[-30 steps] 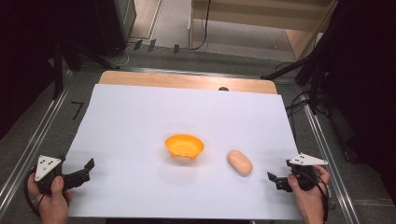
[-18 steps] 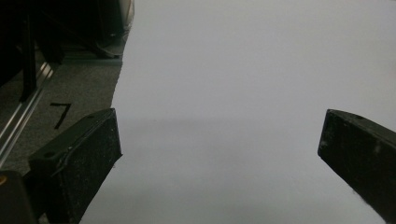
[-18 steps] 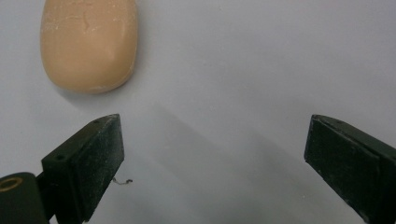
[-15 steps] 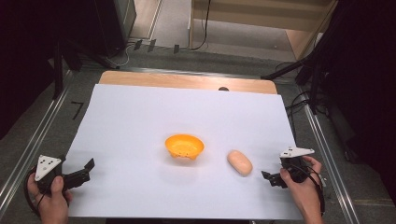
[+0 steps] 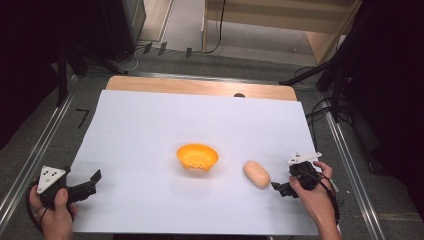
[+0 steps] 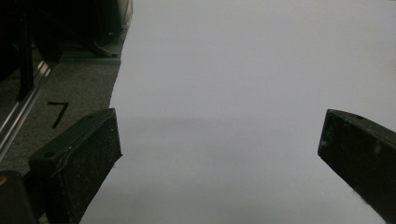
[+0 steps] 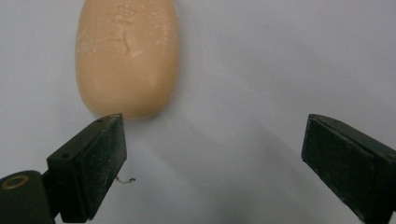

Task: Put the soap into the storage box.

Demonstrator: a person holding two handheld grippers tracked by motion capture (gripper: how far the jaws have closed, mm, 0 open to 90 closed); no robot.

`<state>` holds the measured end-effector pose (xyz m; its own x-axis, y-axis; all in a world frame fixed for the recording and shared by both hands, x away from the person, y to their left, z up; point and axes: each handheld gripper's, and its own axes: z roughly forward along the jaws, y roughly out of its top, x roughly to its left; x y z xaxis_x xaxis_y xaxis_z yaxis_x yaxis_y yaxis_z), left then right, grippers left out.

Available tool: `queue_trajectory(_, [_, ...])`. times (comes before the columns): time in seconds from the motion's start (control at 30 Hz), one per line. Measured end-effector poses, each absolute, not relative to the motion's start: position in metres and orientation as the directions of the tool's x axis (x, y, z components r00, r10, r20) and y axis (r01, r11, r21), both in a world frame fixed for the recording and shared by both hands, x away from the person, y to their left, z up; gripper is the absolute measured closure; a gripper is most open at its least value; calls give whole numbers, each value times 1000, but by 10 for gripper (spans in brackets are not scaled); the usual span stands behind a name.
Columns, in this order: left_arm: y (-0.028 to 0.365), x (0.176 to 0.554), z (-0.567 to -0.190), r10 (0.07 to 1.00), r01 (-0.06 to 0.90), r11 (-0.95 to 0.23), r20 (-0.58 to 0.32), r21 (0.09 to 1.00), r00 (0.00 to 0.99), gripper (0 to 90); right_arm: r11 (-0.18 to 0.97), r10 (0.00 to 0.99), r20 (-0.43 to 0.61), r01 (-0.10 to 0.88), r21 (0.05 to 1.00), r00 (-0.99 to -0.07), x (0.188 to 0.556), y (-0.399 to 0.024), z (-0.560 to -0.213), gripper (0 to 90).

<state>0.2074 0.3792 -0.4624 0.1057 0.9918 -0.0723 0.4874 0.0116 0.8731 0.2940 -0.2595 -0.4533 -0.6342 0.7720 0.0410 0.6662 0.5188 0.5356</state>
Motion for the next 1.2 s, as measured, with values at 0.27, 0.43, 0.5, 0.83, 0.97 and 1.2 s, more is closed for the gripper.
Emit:
queue_trajectory(0.27, [378, 208, -463, 992, 487, 7, -66, 874, 104, 0, 549, 746, 47, 653, 522, -665, 298, -241, -453, 73])
queue_trajectory(0.43, [378, 208, -463, 992, 483, 9, -67, 875, 104, 0, 562, 732, 54, 646, 517, -680, 301, -232, -453, 73])
queue_trajectory(0.5, [378, 208, -463, 992, 482, 9, -67, 876, 104, 0, 571, 724, 55, 641, 513, -688, 303, -225, -451, 74])
queue_trajectory(0.83, [378, 208, -463, 992, 483, 9, -67, 876, 103, 0, 582, 707, 71, 636, 506, -704, 309, -208, -450, 83])
queue_trajectory(0.97, [378, 207, -463, 992, 482, 5, -64, 876, 106, 0, 582, 715, 66, 645, 496, -696, 312, -201, -454, 135])
queue_trajectory(1.2, [378, 208, -463, 992, 486, 8, -67, 874, 105, 0, 599, 725, 38, 657, 458, -687, 314, -188, -463, 194])
